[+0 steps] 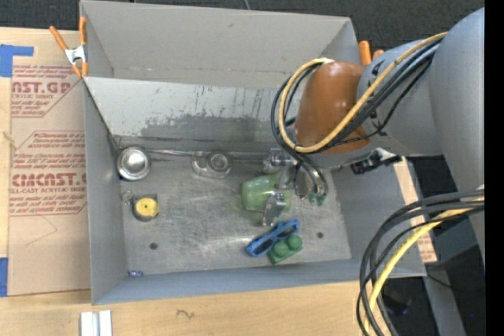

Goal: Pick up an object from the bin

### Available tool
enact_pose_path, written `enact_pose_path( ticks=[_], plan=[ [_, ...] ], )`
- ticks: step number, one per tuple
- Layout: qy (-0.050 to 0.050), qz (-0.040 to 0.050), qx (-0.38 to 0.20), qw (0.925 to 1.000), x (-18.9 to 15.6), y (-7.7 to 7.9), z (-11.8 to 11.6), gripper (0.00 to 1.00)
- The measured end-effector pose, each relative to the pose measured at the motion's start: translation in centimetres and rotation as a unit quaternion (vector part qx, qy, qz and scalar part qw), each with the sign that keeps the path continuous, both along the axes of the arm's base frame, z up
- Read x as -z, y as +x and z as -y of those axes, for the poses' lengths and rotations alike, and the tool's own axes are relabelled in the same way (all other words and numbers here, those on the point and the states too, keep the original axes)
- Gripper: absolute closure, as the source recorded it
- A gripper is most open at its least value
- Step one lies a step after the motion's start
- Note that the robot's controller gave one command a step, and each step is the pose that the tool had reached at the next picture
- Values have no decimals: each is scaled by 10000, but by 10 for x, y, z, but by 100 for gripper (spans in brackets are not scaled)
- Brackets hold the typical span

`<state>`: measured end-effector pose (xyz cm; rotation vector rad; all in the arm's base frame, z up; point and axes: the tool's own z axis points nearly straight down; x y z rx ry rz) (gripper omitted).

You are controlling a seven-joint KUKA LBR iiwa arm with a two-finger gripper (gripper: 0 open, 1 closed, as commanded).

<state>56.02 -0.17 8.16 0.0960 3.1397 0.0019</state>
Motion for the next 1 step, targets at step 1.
enact_pose_path(
  ticks=[1],
  plan=[
    [-9,53,-600,9982,-149,2,-5,100]
  ],
)
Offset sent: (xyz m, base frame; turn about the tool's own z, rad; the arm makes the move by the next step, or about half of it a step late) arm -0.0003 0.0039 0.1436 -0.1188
